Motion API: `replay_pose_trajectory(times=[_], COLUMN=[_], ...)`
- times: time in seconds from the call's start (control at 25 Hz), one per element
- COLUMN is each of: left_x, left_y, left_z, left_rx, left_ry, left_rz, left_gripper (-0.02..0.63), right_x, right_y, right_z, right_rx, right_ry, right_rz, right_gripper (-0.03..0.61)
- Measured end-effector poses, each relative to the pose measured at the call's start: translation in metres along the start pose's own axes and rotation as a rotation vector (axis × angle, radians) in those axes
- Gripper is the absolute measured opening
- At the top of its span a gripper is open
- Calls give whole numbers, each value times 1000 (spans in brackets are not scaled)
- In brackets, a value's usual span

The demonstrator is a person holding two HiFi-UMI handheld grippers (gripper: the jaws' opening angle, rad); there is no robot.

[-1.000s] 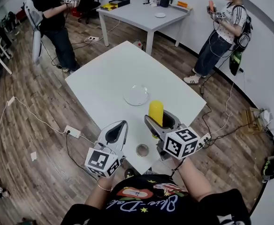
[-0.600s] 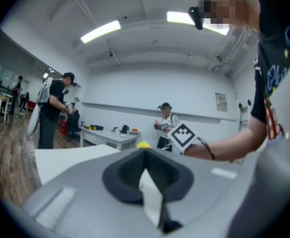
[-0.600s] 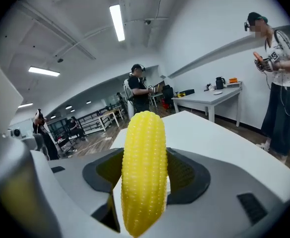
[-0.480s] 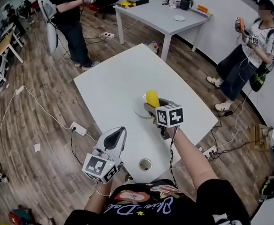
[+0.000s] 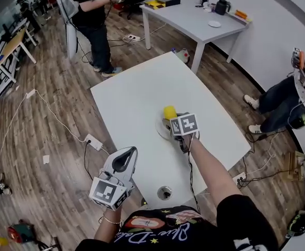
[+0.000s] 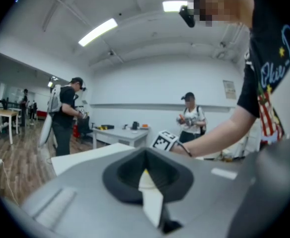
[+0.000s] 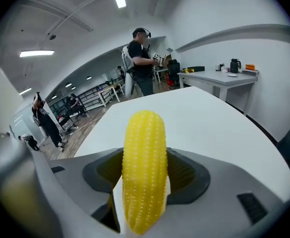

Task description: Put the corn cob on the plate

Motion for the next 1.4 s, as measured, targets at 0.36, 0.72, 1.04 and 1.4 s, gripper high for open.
replay_pose_trajectory(times=[0.36,0.72,1.04,1.4], left_x=[14,16,7,-17], left_y=[9,8,1,-17], left_z=[8,15,11,-22], left_rx=[4,17,48,184], left_ry=[32,128,94,16], left_rz=[6,-31,-61,-174], left_gripper=[-12,-12,-12,-12], right_x=[7,17,13,62], right_y=[-32,-33,8,152], right_z=[1,0,5,55], right_rx=[15,-1,-7,-31], right_ry=[52,97,112,88], right_rz=[50,-37,-202,-652], right_gripper=[264,264,264,32])
Point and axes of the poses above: the fingertips, and each gripper's own axes: y backward along the fingers, z to its left, x out of its underside, the point moved 10 cm from there along y, backward along the fingers, and after that the axes turned 11 degrees about -y, right-handed, at the moved point
